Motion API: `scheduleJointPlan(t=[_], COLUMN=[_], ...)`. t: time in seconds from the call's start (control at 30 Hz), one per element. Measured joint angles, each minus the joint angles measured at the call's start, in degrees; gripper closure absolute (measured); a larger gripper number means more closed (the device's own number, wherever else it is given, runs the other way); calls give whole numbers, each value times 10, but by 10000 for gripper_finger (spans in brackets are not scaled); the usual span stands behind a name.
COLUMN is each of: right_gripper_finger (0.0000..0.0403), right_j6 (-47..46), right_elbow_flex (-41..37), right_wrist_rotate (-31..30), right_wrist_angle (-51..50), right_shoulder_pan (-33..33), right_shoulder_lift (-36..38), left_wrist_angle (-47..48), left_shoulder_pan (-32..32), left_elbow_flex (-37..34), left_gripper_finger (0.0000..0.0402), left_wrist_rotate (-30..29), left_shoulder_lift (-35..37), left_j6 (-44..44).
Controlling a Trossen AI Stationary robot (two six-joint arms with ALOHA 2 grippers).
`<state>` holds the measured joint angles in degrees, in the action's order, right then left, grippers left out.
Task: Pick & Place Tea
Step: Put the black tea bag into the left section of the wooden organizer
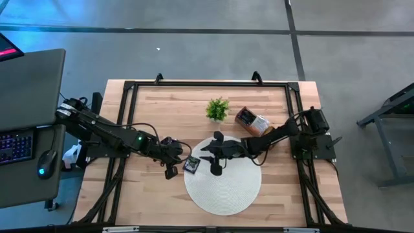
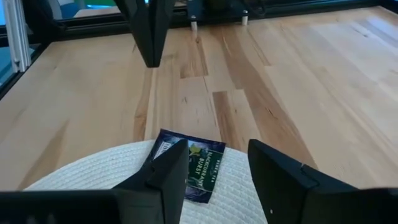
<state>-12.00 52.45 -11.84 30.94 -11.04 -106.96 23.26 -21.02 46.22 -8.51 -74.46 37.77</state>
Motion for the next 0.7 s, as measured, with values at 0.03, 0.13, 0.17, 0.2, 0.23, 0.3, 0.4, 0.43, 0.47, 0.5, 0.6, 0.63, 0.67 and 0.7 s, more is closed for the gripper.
scheduleJointPlan(t=[0.03,0.13,0.17,0.2,0.23,0.3,0.4,0.43,0.47,0.5,0.6,0.63,0.67,0.7], right_gripper_finger=[242,253,255,257,259,260,260,260,260,260,261,261,261,261], right_j6=[-1,-26,-37,-48,-58,-64,-88,-100,-105,-105,-113,-118,-119,-119], right_elbow_flex=[0,0,0,0,0,0,0,0,2,6,27,38,49,62], right_wrist_rotate=[0,0,0,0,0,1,7,13,13,8,4,6,9,11], right_wrist_angle=[-1,-3,-3,-1,4,17,50,57,60,58,51,51,49,42], right_shoulder_pan=[0,-3,-5,-8,-11,-15,-18,-18,-17,-16,-12,-11,-11,-12], right_shoulder_lift=[0,0,0,-3,-7,-18,-44,-53,-63,-71,-95,-105,-114,-126], left_wrist_angle=[0,0,0,0,0,-1,-3,-4,-5,-5,-6,-6,-7,-8], left_shoulder_pan=[0,0,0,0,0,0,0,0,0,0,0,0,0,0], left_elbow_flex=[0,0,0,0,0,0,0,0,0,0,0,0,0,0], left_gripper_finger=[397,397,397,397,397,397,397,397,397,397,397,397,397,397], left_wrist_rotate=[0,0,0,0,0,0,0,0,0,0,0,0,0,0], left_shoulder_lift=[0,0,0,0,0,0,0,0,0,0,0,0,0,0], left_j6=[0,0,0,0,0,0,0,0,0,0,0,0,0,0])
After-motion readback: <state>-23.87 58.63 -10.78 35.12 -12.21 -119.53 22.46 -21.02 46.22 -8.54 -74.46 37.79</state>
